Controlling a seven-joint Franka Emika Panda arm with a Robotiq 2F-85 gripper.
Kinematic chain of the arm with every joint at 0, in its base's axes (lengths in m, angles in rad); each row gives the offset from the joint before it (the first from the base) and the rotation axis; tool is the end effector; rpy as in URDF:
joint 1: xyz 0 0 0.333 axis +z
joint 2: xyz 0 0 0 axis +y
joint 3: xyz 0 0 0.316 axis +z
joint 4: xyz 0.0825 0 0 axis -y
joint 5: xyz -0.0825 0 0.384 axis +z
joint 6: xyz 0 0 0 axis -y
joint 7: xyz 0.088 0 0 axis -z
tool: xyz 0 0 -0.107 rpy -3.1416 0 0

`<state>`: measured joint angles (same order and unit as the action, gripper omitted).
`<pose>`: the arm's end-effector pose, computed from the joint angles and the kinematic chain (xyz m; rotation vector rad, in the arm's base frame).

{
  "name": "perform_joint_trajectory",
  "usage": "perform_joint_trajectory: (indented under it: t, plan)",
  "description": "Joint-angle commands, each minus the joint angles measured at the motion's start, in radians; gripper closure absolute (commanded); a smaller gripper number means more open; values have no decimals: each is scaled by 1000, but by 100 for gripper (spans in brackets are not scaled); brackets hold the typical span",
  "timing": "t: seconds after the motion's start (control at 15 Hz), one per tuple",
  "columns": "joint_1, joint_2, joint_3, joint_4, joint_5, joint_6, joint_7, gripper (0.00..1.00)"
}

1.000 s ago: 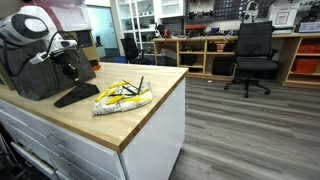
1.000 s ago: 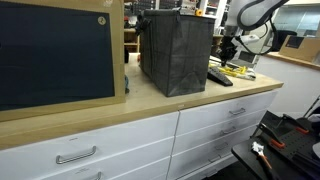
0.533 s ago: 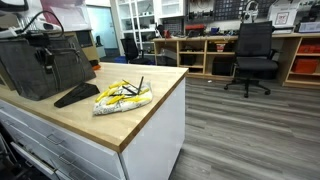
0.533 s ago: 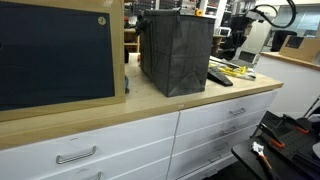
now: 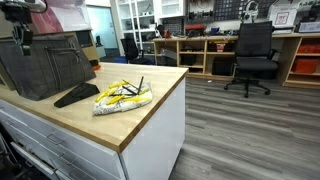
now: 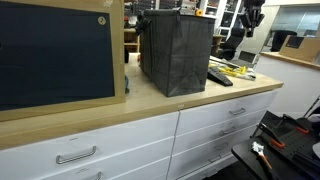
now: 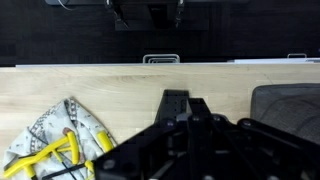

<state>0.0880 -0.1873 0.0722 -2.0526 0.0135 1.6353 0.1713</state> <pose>0.4684 0.0788 0.5018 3.0836 -0.0252 -0.3520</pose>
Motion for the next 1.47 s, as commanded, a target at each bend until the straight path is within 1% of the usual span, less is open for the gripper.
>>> perform_joint_trajectory:
  t: [0.0,0.2,0.33,0.4,0.6,0.93,1.4]
  plan:
    - [-10,20,4,-6,17,11,2,100]
    - [-14,46,1,-54,9,90,-2,100]
    - [-14,81,1,-95,9,170,-3,100]
    - [-13,105,2,-113,7,211,-10,100]
    - [-8,189,3,-133,17,283,-25,100]
    - [6,302,13,-136,23,334,-41,100]
    - [20,394,32,-124,15,378,-81,100]
